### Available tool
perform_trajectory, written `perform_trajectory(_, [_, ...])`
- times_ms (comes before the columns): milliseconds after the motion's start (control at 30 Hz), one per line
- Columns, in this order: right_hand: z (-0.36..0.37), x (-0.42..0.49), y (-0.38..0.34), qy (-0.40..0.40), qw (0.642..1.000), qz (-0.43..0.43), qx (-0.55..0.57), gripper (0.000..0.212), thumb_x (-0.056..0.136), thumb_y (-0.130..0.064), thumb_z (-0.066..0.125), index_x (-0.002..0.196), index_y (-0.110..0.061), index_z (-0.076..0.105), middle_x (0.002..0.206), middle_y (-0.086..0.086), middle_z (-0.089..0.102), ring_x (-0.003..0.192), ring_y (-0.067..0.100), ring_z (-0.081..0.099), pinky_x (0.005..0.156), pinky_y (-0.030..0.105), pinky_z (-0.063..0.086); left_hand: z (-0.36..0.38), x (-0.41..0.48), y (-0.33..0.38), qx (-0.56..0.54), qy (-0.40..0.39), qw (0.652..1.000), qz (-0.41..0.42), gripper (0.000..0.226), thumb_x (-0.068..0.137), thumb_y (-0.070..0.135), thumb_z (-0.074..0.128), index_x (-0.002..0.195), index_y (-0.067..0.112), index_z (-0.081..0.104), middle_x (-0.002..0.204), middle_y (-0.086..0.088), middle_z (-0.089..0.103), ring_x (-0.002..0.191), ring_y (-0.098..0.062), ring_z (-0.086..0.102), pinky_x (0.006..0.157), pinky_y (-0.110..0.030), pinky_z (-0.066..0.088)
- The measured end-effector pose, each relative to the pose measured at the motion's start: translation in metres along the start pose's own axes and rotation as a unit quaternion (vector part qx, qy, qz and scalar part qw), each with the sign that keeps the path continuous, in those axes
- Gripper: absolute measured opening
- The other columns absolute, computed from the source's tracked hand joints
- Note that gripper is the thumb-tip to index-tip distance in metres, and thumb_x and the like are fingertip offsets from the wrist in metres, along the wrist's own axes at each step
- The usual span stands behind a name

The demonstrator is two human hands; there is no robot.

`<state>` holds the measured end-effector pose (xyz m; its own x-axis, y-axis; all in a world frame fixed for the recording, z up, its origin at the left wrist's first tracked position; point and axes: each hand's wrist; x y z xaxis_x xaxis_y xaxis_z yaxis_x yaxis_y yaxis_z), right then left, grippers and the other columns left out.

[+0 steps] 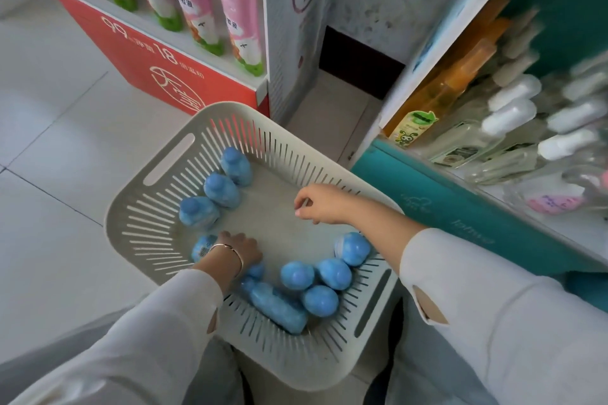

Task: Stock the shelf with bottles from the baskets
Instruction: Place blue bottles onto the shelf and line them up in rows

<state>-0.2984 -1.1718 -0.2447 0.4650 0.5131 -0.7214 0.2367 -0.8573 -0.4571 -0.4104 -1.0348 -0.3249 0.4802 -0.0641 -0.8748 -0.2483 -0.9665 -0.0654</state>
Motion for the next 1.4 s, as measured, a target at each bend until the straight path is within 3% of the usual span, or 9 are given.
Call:
perform_trajectory(167, [0.001,-0.004,0.005,-0.010,1.000,0.013,0.012,0.029,0.094,-0.022,0.054,0.119,-0.009,0.059,0.117,0.011,0.062,0.100,0.027,0.065,0.060,0.017,0.040,0.002,0.008,0.005,0.007,0.034,0.999,-0.003,0.043,0.098,0.036,0.028,0.136,0.019,0.039,0.141,-0.008,0.042,0.131,-0.024,0.039,0.107,-0.037,0.030])
perform_trajectory(300, [-0.004,-0.012,-0.001,0.006,1.000,0.006,0.012,0.029,0.094,-0.022,0.053,0.119,-0.010,0.059,0.119,0.010,0.062,0.101,0.025,0.063,0.063,0.022,0.042,-0.021,-0.013,0.003,-0.077,0.056,0.995,0.019,0.057,0.089,0.019,0.055,0.140,0.024,0.029,0.139,-0.008,0.033,0.125,-0.032,0.042,0.094,-0.041,0.043])
perform_trajectory(433, [-0.013,-0.032,-0.007,0.018,1.000,0.015,-0.005,0.033,0.095,-0.022,0.050,0.128,-0.014,0.053,0.122,0.010,0.060,0.101,0.025,0.064,0.079,0.030,0.046,-0.059,-0.032,-0.001,-0.186,0.167,0.968,0.036,0.066,0.077,0.023,0.068,0.133,0.019,0.034,0.126,-0.009,0.042,0.113,-0.032,0.054,0.088,-0.040,0.048])
perform_trajectory(600, [-0.035,-0.075,-0.029,0.100,0.994,0.002,-0.048,0.037,0.093,-0.005,0.041,0.129,-0.010,0.050,0.128,0.016,0.056,0.114,0.031,0.055,0.087,0.030,0.044,-0.104,-0.081,-0.004,-0.312,0.276,0.907,0.060,0.062,0.068,0.022,0.075,0.121,0.012,0.044,0.117,-0.011,0.051,0.108,-0.029,0.055,0.093,-0.036,0.043])
perform_trajectory(767, [-0.061,-0.130,-0.042,0.109,0.994,-0.018,0.020,0.065,0.086,-0.004,0.058,0.144,-0.014,0.032,0.135,0.009,0.049,0.121,0.024,0.051,0.083,0.028,0.046,-0.134,-0.162,-0.005,-0.456,0.354,0.811,0.089,0.061,0.072,0.008,0.076,0.124,0.005,0.044,0.101,-0.003,0.050,0.091,-0.015,0.049,0.069,-0.014,0.033])
perform_trajectory(900, [-0.072,-0.181,-0.051,0.104,0.985,-0.065,0.125,0.077,0.081,-0.014,0.071,0.143,-0.027,0.027,0.128,0.003,0.049,0.116,0.018,0.050,0.090,0.035,0.047,-0.157,-0.223,0.006,-0.550,0.390,0.728,0.127,0.068,0.075,0.000,0.073,0.130,0.010,0.034,0.110,-0.002,0.048,0.097,-0.017,0.052,0.063,-0.018,0.049])
perform_trajectory(1133, [-0.090,-0.260,-0.064,0.174,0.930,-0.153,0.286,0.051,0.078,-0.005,0.072,0.123,-0.015,0.051,0.112,0.004,0.061,0.109,0.020,0.057,0.091,0.033,0.051,-0.205,-0.304,0.042,-0.553,0.454,0.679,0.164,0.065,0.075,0.002,0.072,0.131,0.007,0.039,0.119,-0.008,0.052,0.102,-0.021,0.055,0.086,-0.035,0.050])
perform_trajectory(1267, [-0.112,-0.306,-0.065,0.268,0.878,-0.199,0.343,0.042,0.076,-0.002,0.073,0.107,-0.023,0.053,0.098,-0.005,0.061,0.096,0.013,0.059,0.088,0.030,0.050,-0.238,-0.342,0.074,-0.508,0.524,0.658,0.185,0.059,0.080,0.009,0.070,0.133,0.012,0.044,0.114,-0.002,0.052,0.098,-0.019,0.054,0.085,-0.032,0.049])
perform_trajectory(1400, [-0.137,-0.346,-0.045,0.415,0.821,-0.208,0.332,0.084,0.040,-0.037,0.082,0.115,-0.019,0.050,0.110,0.002,0.064,0.100,0.018,0.062,0.093,0.040,0.052,-0.275,-0.372,0.120,-0.458,0.573,0.654,0.182,0.069,0.077,0.017,0.074,0.137,0.020,0.041,0.114,0.000,0.053,0.105,-0.022,0.057,0.096,-0.038,0.049])
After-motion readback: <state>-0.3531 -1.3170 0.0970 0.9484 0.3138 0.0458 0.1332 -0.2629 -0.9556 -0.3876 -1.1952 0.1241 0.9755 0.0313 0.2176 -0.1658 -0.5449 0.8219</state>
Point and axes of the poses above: each hand's wrist, its own x-axis towards the middle knuckle, its own z-axis out of the palm, y = z × x
